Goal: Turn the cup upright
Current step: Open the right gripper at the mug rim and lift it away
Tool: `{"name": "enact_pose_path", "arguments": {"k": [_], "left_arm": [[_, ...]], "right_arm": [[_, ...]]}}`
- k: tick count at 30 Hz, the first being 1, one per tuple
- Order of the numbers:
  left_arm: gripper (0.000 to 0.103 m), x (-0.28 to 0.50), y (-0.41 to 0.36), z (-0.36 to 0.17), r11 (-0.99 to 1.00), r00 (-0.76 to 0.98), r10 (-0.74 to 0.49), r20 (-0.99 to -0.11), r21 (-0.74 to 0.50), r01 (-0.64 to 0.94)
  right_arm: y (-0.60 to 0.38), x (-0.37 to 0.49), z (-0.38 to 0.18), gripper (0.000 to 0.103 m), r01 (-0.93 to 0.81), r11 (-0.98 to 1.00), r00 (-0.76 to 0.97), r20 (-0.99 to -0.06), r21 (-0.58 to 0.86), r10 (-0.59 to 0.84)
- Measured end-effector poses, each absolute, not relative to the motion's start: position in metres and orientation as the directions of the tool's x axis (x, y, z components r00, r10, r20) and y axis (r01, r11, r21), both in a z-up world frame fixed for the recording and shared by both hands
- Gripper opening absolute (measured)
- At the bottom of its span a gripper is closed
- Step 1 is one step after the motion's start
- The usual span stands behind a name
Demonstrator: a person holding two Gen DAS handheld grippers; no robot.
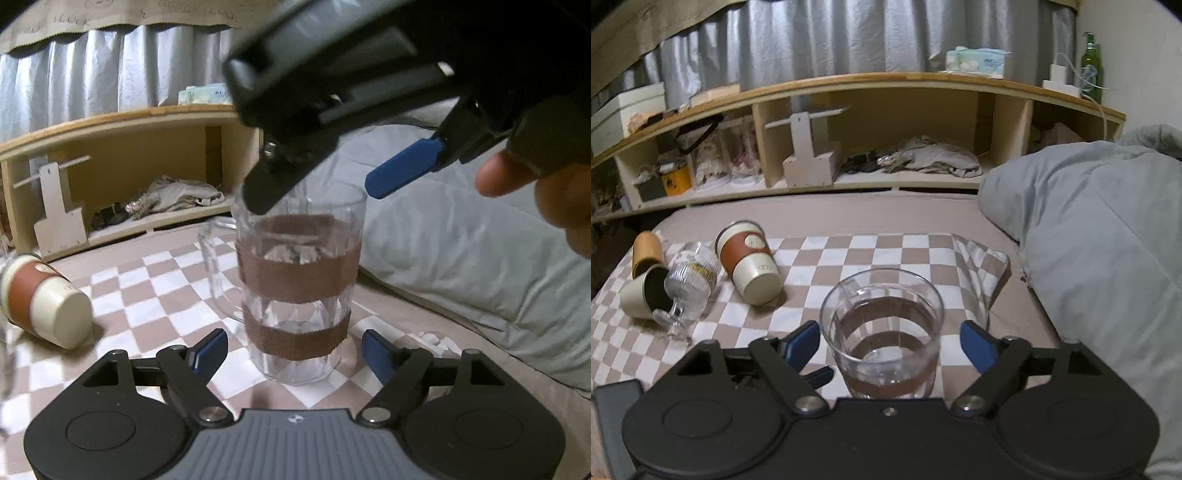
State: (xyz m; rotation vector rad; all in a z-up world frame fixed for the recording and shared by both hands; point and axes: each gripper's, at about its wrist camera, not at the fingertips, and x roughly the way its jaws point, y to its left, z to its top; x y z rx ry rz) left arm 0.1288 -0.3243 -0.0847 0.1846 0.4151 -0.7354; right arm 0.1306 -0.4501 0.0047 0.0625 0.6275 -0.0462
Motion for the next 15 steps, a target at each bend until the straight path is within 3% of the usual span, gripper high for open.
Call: {"name": "enact_pose_path", "arguments": {"k": [4, 15], "left_arm": [[0.082, 0.12, -0.306, -0.067, 0.74, 0.675, -0.601, -0.429, 0.021, 0.672], [0.098, 0.094, -0.237, -0.001, 0.8, 0.734, -0.545, -0.405, 0.009, 0.599]], "right_arm": [[-0.448, 0.118, 0.013, 0.084, 0.067, 0.996, 0.824, -0.566, 0.066, -0.018], [-0.436, 0.06, 0.032, 0.085, 0.125, 0.988, 0.861, -0.505, 0.093, -0.061]]}}
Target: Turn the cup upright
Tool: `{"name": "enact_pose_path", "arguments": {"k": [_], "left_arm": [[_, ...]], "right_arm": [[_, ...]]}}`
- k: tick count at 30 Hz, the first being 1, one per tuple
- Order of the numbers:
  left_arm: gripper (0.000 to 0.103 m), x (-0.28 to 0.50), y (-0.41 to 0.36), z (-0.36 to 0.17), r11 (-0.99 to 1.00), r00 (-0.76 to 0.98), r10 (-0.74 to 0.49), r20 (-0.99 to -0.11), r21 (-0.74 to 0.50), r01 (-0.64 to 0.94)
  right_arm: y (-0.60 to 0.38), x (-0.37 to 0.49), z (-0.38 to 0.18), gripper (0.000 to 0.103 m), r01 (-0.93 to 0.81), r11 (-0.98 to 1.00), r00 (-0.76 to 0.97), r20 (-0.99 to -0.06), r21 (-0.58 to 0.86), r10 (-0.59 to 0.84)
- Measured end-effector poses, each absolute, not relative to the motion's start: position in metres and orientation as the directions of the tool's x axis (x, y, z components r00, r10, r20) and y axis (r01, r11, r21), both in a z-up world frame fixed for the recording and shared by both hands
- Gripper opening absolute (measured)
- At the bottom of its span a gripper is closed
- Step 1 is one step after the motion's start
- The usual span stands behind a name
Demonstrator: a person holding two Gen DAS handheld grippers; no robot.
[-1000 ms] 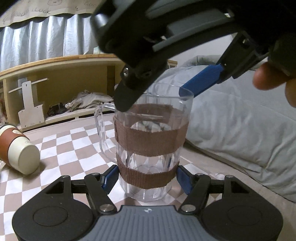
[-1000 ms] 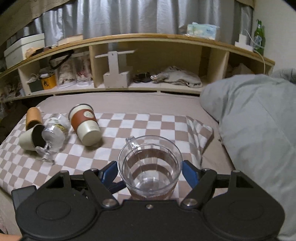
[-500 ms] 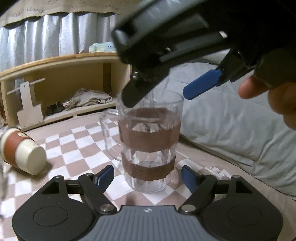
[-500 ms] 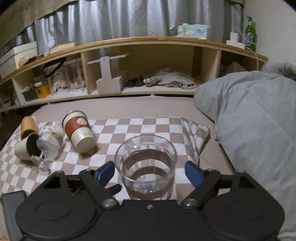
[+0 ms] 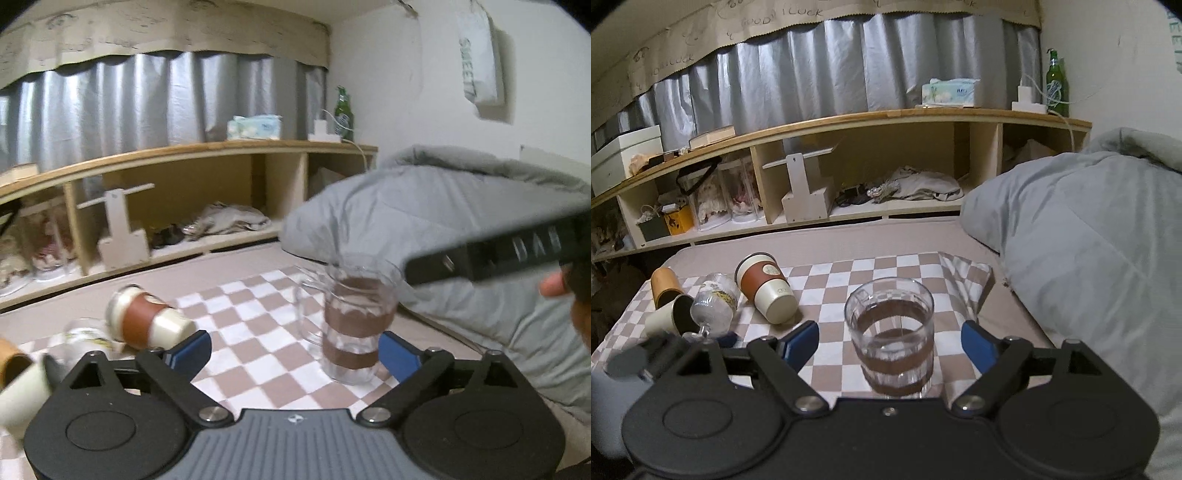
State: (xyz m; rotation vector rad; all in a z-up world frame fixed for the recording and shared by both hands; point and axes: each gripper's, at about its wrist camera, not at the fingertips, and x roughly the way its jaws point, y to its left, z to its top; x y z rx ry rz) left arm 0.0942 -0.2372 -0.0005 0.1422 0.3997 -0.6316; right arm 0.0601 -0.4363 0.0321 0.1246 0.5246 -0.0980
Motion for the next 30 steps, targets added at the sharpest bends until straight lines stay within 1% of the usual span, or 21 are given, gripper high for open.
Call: {"name": "enact_pose_path", "arguments": {"k": [4, 9, 13, 16, 19, 23, 30], "left_arm": [[0.102, 0.082, -0.21, 0.02, 0.82, 0.749, -0.533, -0.393, -0.023, 0.571], [0.103, 0.064, -0.181, 0.036, 0.845, 0.782, -0.499, -0.374, -0.009, 0.535], [0.103, 0.056, -0.158, 0.043, 0.859, 0.79, -0.481, -0.379, -0.027, 0.51], [0.103, 0.05, -0.144, 0.046, 0.867, 0.798, -0.47, -0.377, -0.03, 0.497], [0.103, 0.05, -0.133, 0.046, 0.856, 0.774, -0.488, -0.404, -0.046, 0.516], [0.103, 0.046, -0.121, 0.043, 0.86, 0.779, -0.486, -0.396, -0.057, 0.507], [0.103, 0.043, -0.109, 0.031, 0.874, 0.797, -0.461, -0.391, -0.04, 0.485]], "right_arm": [[-0.427, 0.039, 0.037, 0.086, 0.133, 0.987, 0.869, -0.49, 0.095, -0.07], [-0.411, 0.016, 0.044, 0.09, 0.146, 0.986, 0.884, -0.458, 0.081, -0.094], [-0.397, 0.0, 0.048, 0.098, 0.151, 0.986, 0.893, -0.437, 0.069, -0.106], [-0.387, -0.01, 0.049, 0.1, 0.154, 0.986, 0.897, -0.427, 0.063, -0.113], [-0.378, -0.019, 0.049, 0.103, 0.16, 0.986, 0.898, -0.422, 0.054, -0.123], [-0.37, -0.029, 0.045, 0.103, 0.178, 0.982, 0.896, -0.424, 0.064, -0.135], [-0.355, -0.038, 0.033, 0.103, 0.197, 0.979, 0.89, -0.428, 0.054, -0.156]]}}
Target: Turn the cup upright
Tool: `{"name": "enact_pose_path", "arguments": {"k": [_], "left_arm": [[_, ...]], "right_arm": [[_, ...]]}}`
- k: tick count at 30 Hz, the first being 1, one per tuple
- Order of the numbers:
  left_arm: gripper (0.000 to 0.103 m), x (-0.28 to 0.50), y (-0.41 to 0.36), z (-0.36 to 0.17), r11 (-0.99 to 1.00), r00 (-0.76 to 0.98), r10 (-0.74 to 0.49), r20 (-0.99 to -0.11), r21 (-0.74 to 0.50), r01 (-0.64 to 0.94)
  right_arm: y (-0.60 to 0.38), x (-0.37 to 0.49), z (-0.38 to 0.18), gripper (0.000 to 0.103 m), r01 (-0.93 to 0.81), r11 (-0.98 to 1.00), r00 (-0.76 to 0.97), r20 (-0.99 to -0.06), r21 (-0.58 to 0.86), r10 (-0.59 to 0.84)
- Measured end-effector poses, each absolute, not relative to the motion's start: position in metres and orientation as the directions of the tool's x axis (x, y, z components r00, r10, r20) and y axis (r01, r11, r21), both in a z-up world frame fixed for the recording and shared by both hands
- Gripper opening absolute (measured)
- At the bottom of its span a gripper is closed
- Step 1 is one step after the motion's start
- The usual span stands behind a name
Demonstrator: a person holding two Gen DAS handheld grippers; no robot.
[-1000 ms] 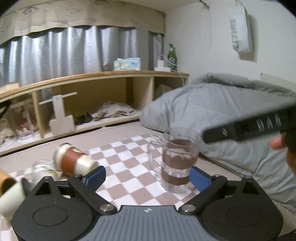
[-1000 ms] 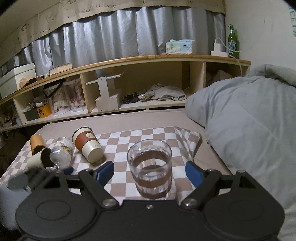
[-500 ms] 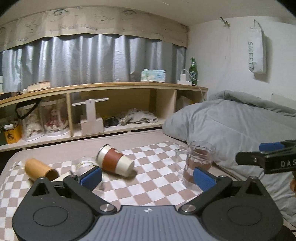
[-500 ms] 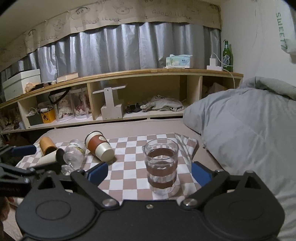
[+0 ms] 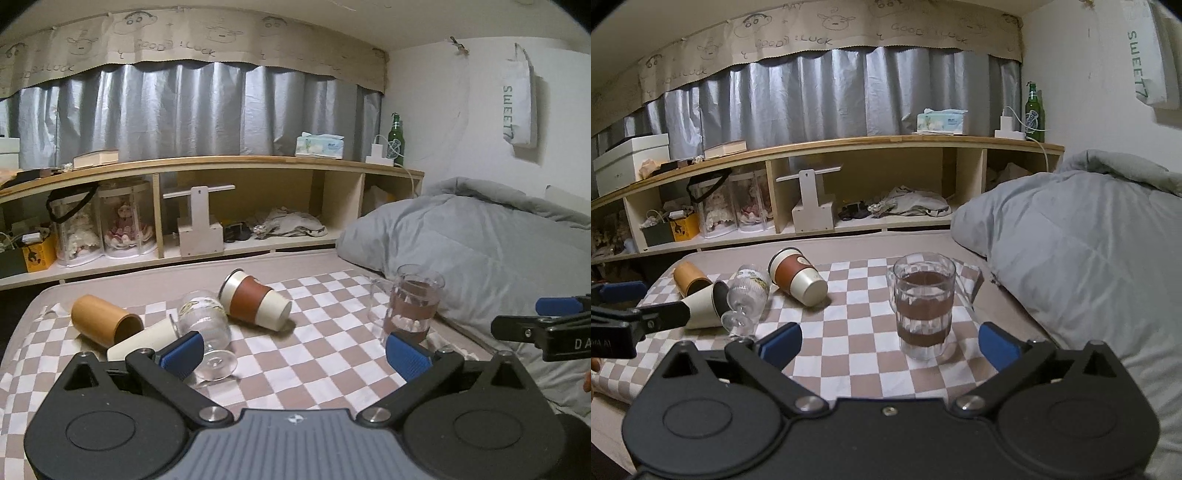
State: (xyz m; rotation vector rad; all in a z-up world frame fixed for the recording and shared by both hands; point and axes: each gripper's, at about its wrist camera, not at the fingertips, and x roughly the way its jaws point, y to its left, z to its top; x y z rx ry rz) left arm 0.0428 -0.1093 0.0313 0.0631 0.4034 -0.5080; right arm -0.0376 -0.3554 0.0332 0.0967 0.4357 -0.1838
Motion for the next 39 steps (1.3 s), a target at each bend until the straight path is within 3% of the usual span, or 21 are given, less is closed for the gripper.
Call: {"name": "enact_pose_path", "arguments": {"k": [39], "left_arm": [[0.103, 0.048, -0.096, 0.014, 0.897, 0.825, -0.403, -0.397, 0.008, 0.442]], "right_arm": [[-0.347, -0.033, 0.006, 0.103, 0.246, 0.967, 0.884, -0.425, 0.066, -0.196]]}}
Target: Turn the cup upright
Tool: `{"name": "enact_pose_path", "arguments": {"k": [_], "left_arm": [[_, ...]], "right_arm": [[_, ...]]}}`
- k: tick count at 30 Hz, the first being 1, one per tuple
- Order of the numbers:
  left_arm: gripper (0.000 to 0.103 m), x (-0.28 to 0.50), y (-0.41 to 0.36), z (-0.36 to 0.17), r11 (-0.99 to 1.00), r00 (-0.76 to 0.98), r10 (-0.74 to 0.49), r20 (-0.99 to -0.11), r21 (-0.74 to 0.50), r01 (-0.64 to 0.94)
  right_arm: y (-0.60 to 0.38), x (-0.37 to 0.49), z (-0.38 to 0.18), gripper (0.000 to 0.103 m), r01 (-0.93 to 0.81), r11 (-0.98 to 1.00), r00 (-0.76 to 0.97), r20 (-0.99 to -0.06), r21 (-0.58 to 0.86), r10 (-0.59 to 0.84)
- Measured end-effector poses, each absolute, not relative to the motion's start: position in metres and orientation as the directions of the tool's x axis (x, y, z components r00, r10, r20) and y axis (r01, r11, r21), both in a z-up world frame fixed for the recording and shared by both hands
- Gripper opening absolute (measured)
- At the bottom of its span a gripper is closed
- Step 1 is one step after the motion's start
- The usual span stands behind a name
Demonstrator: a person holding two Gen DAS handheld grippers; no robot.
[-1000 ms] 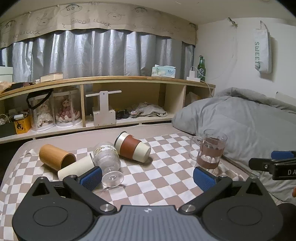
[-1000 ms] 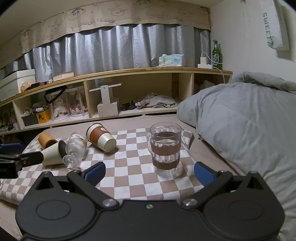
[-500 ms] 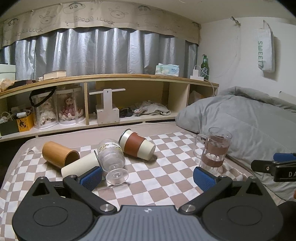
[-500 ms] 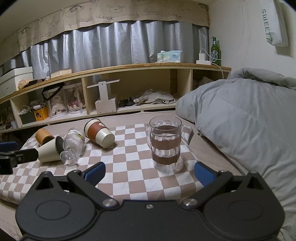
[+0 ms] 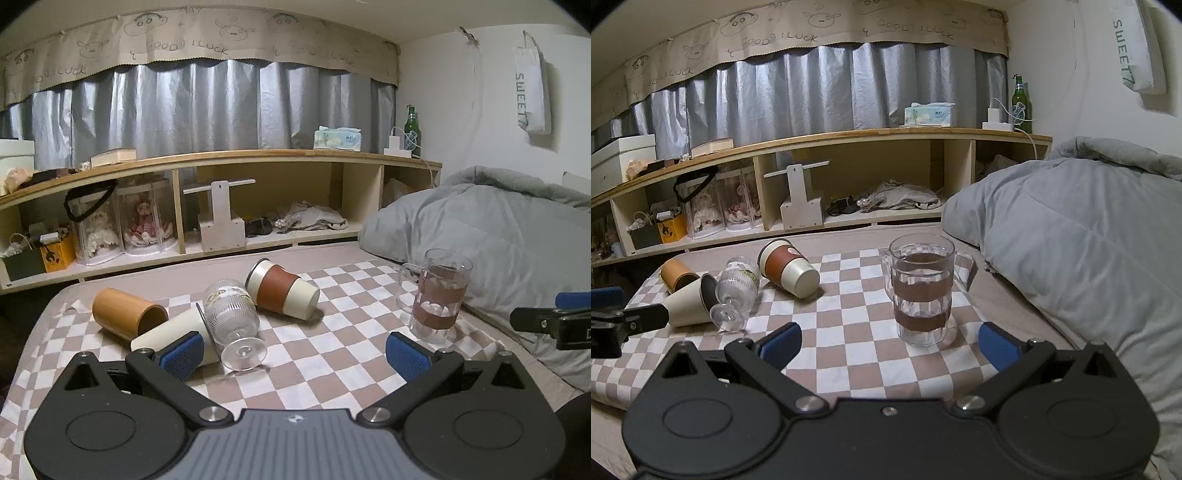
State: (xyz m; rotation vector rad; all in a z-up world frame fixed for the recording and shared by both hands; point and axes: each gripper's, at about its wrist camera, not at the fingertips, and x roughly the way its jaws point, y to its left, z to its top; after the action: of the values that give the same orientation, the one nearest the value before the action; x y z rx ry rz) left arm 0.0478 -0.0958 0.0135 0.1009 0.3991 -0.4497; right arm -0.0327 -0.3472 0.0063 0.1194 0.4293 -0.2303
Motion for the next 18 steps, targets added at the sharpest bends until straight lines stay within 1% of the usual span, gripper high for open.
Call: {"name": "enact_pose_path", "arguments": {"k": [18], "left_arm": [[0.103, 0.0477, -0.0948, 0.0122, 0.898, 0.826, -0.4, -0.397, 0.01, 0.44]], "right_arm": [[-0.3464, -0.0326, 0.0062, 0.103, 0.246, 0.967, 0.884, -0.424, 0.062, -0.197]]}}
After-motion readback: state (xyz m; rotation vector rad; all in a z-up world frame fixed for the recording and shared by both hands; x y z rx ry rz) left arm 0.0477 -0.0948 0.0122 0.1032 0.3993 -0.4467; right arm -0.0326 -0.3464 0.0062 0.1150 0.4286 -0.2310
